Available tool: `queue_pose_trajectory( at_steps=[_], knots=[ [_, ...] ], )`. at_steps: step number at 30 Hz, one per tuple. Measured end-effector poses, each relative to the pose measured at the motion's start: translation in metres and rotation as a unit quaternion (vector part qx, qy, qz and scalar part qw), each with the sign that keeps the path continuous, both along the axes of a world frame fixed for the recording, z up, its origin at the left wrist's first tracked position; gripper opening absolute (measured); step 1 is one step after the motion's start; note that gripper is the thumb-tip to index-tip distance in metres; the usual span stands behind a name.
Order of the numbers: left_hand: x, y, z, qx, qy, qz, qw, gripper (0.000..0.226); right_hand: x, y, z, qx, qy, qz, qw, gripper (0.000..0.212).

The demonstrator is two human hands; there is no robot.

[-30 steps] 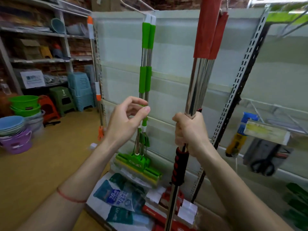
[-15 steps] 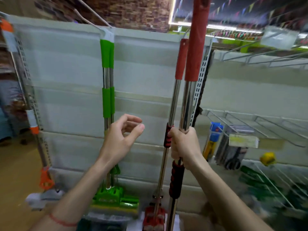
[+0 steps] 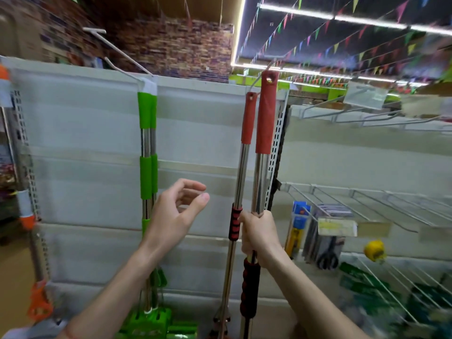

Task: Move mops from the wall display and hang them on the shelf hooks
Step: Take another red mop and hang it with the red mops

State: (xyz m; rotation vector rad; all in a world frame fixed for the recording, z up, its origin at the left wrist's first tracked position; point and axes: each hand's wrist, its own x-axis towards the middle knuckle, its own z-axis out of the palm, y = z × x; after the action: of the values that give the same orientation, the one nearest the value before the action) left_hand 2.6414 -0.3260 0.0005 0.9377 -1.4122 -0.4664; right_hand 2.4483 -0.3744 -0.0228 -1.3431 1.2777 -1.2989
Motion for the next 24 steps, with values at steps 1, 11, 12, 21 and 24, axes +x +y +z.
queue_pose_trajectory(
  at_steps=[1, 11, 12, 21, 24],
  knots=[
    [0.001, 0.0, 0.0, -0.002, 0.003, 0.002, 1.0, 0.026, 0.0, -0.001, 0.0, 0.002, 0.002, -0.001, 1.0, 0.024],
    [0.006, 0.003, 0.007, -0.01, 0.0, 0.016, 1.0, 0.033, -0.001, -0.019, -0.002, 0.014, -0.002, -0.009, 1.0, 0.033],
    [0.006, 0.003, 0.007, -0.01, -0.002, 0.016, 1.0, 0.032, 0.0, -0.02, -0.002, 0.012, 0.0, -0.011, 1.0, 0.033],
    [0.008, -0.001, 0.01, -0.011, -0.011, 0.024, 1.0, 0.026, 0.003, -0.049, -0.003, 0.021, 0.004, -0.017, 1.0, 0.025],
    [0.009, -0.002, 0.008, -0.009, -0.014, 0.027, 1.0, 0.03, 0.004, -0.059, -0.001, 0.02, 0.009, -0.013, 1.0, 0.023]
  ],
)
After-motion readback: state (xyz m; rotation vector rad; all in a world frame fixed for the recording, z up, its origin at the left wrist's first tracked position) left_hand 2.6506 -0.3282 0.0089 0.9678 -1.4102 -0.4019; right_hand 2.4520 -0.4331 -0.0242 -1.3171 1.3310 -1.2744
